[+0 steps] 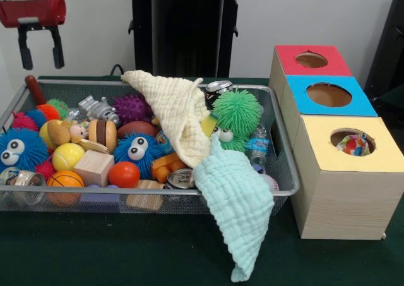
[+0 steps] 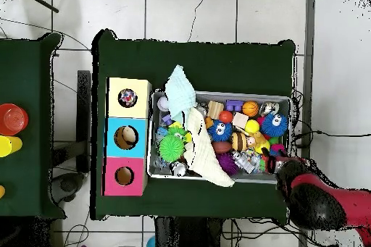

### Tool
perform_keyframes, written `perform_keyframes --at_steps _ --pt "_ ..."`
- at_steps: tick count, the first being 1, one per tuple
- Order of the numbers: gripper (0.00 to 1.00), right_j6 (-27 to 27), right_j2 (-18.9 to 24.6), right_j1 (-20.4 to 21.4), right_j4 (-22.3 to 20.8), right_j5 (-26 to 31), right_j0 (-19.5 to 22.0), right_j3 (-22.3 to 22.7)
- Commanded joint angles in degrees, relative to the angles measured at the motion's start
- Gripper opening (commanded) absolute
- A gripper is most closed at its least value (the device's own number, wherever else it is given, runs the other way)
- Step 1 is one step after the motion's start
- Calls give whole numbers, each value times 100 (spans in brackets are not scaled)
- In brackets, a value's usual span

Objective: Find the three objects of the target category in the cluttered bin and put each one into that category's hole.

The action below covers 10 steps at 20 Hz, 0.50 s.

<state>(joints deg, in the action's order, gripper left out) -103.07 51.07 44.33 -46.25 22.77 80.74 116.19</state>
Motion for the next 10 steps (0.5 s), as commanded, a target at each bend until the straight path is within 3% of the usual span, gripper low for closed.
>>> perform_keyframes --at_steps 1,10 --pt "100 91 -542 -346 -647 -298 -392 -409" --pt "100 -145 -1128 -618 -1148 -679 -826 -844"
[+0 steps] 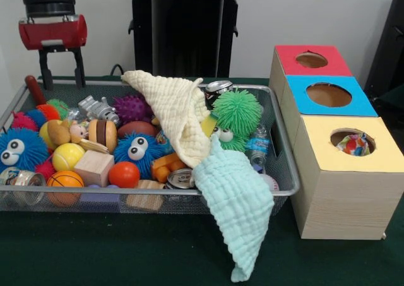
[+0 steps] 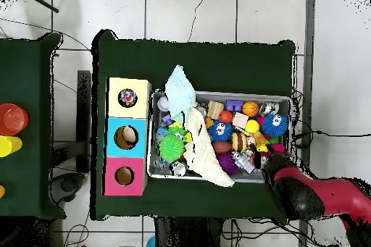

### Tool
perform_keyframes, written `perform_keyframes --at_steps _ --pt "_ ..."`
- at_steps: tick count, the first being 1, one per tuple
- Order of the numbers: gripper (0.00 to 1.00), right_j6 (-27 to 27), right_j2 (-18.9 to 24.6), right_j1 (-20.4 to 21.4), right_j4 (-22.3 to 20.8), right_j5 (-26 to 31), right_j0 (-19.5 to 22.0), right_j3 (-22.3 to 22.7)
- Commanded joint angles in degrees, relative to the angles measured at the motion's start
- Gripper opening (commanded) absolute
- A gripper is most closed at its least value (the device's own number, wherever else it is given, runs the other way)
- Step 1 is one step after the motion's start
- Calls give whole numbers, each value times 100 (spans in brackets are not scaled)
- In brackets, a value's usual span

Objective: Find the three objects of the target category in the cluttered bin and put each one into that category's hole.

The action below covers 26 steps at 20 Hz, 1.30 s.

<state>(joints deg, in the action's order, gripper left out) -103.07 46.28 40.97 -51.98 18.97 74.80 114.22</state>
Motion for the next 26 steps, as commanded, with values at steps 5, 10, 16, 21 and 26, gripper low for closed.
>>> perform_keyframes --at_steps 5,10,16,21,26 --pt "100 -41 -886 -290 -788 -302 -403 -768" --pt "100 115 -861 -391 -766 -305 -338 -801" --pt "100 29 -927 -389 -721 -349 -419 -757" --pt "100 -13 -951 -350 -663 -347 -471 -718" --pt "100 9 -974 -335 -620 -291 -500 -771"
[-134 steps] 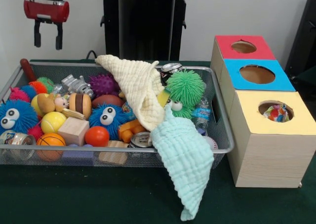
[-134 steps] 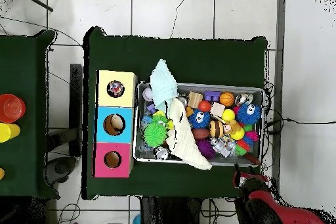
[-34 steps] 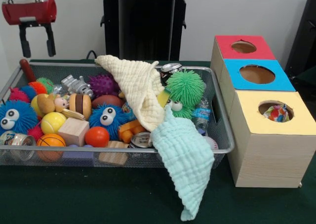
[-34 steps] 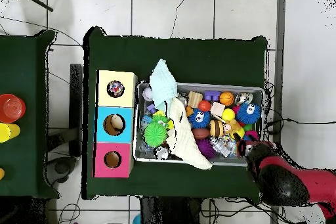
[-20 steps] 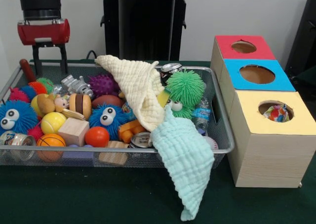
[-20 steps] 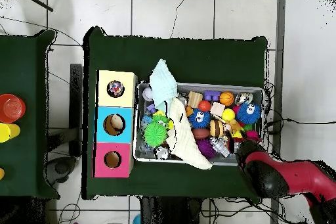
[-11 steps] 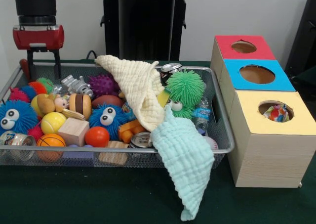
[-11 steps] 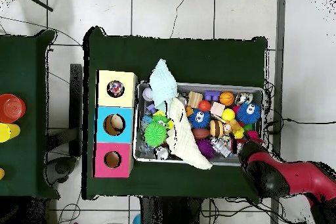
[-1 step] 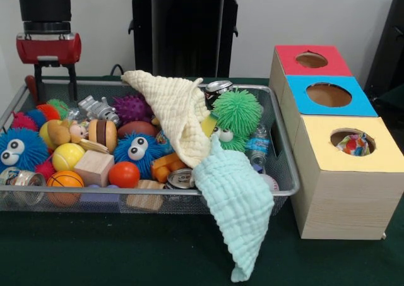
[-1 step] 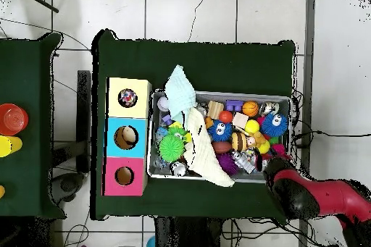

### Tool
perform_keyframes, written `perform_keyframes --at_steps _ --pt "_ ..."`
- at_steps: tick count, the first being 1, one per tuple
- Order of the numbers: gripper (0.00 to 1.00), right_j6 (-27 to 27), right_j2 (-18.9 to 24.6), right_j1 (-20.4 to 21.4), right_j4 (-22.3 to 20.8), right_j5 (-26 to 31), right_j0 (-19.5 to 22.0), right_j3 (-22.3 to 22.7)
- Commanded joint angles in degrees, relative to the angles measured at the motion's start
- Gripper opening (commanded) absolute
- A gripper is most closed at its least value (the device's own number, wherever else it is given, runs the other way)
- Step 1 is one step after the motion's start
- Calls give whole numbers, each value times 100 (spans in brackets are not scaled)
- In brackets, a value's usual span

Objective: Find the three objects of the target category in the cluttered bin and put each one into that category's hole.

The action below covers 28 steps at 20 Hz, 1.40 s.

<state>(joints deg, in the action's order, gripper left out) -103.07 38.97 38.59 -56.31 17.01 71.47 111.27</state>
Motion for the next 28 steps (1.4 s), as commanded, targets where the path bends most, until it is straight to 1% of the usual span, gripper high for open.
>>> perform_keyframes --at_steps 1,9,11,13,16,18,20,23,28 --pt "100 6 -281 -89 -199 -67 -181 -496" --pt "100 51 -395 -70 -270 -123 -197 -650" --pt "100 -122 -600 -54 -391 -184 -332 -777" --pt "100 -169 -749 -59 -487 -164 -421 -876" --pt "100 -128 -845 -99 -495 -188 -460 -912" --pt "100 -51 -861 -203 -454 -169 -453 -965" --pt "100 77 -846 -398 -417 -96 -424 -1059" --pt "100 325 -730 -679 -319 69 -288 -1134" --pt "100 536 -695 -921 -160 376 -201 -1210"
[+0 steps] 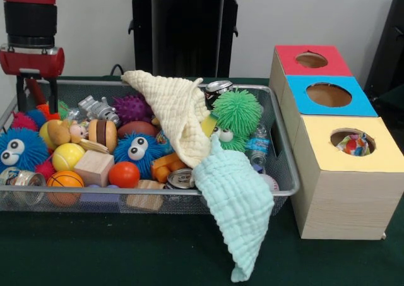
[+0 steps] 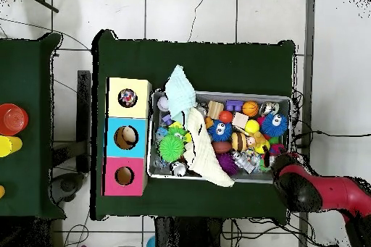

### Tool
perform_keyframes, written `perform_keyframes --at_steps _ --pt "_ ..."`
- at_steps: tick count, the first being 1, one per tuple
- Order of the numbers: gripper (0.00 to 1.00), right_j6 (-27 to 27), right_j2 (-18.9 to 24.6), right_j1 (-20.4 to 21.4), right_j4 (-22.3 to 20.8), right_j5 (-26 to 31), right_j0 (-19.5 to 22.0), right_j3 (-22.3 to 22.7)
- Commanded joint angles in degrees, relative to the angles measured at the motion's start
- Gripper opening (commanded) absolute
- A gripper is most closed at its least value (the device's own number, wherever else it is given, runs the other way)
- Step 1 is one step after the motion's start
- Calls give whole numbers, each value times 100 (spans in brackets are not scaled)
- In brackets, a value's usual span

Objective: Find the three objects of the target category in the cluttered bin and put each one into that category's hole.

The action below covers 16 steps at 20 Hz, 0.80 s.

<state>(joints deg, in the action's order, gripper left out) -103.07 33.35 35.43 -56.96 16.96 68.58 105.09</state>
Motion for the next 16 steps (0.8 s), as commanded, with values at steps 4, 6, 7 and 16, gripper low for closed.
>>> perform_keyframes --at_steps 4,6,7,16 --pt "100 665 -76 -774 12 527 161 -628" --pt "100 736 -60 -887 77 639 199 -675" --pt "100 766 -55 -944 101 687 214 -704" --pt "100 792 -355 -989 240 1072 78 -918"
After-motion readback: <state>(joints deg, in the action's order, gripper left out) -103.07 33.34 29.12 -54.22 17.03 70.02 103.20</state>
